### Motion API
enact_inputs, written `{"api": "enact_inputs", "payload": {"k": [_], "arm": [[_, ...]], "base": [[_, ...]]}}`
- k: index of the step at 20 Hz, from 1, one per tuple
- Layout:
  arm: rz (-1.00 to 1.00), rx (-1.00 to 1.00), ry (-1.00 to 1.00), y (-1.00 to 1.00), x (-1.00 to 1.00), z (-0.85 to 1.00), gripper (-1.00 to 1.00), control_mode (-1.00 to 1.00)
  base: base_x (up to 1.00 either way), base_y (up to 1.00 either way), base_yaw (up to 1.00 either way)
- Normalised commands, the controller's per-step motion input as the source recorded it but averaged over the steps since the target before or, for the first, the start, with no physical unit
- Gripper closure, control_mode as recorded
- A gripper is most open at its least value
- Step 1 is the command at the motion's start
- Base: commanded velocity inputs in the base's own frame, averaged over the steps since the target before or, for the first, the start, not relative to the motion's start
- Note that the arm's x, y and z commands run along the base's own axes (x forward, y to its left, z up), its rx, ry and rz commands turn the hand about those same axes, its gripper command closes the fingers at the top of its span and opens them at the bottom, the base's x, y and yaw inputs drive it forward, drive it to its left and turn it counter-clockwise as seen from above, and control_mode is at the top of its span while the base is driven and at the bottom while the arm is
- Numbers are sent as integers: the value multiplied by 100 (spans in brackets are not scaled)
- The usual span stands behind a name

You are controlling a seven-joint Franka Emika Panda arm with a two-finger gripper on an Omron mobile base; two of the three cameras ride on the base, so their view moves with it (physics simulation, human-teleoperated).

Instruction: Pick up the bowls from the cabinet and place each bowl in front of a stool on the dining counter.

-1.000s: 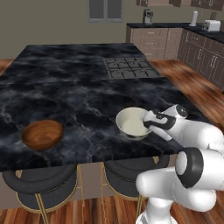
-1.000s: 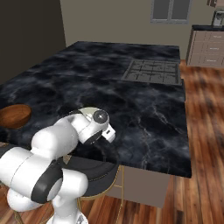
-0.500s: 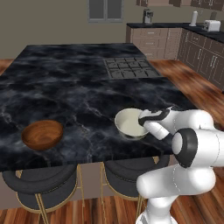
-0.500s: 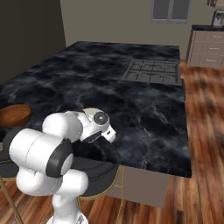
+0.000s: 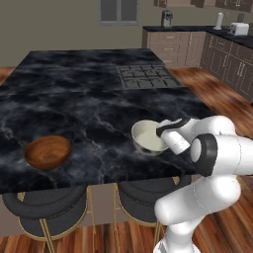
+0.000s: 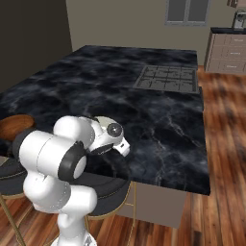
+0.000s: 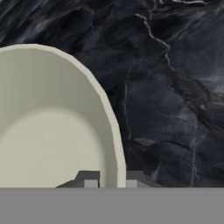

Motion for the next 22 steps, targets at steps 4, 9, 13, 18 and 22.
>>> {"api": "enact_inputs", "payload": {"k": [4,9,13,18,22], "arm": [[-1,0,0,0,-8,7,-100,-100],[-3,0,-5,0,-26,45,-100,-100],[-2,0,-8,0,-5,64,-100,-100],[0,-1,-9,-5,0,94,-100,-100],[-1,-6,-10,-4,-11,100,-100,-100]], "base": [[0,0,0],[0,0,0],[0,0,0],[0,0,0],[0,0,0]]}}
